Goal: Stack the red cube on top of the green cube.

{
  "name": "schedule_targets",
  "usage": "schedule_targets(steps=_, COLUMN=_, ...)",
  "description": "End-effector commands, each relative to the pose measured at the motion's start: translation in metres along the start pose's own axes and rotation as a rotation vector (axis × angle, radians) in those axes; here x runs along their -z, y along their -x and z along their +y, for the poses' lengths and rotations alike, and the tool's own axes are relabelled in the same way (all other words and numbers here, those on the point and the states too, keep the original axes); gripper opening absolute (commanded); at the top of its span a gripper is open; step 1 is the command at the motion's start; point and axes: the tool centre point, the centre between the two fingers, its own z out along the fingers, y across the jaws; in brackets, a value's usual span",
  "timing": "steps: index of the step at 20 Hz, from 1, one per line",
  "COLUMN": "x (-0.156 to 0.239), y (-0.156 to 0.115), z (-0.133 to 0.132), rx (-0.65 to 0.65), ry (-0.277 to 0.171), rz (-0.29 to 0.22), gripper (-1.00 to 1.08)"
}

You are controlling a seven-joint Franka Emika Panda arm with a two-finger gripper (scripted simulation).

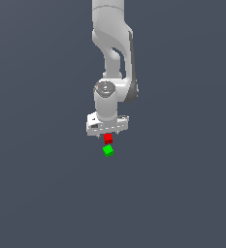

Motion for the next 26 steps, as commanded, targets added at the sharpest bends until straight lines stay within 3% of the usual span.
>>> schedule_targets(steps=1, x=-0.009, y=0.001, z=0.000, rx=0.001, ry=0.000, rz=0.000, gripper=1.00)
schedule_targets(steps=12, x=-0.041, y=0.000, z=0.001, rx=0.002, ry=0.000, rz=0.000, gripper=1.00)
schedule_targets(steps=13, x=-0.041, y=0.000, z=0.001, rx=0.002, ry=0.000, rz=0.000, gripper=-1.00)
schedule_targets(steps=26, x=-0.039, y=0.001, z=0.001, rx=0.001, ry=0.001, rz=0.000, gripper=-1.00)
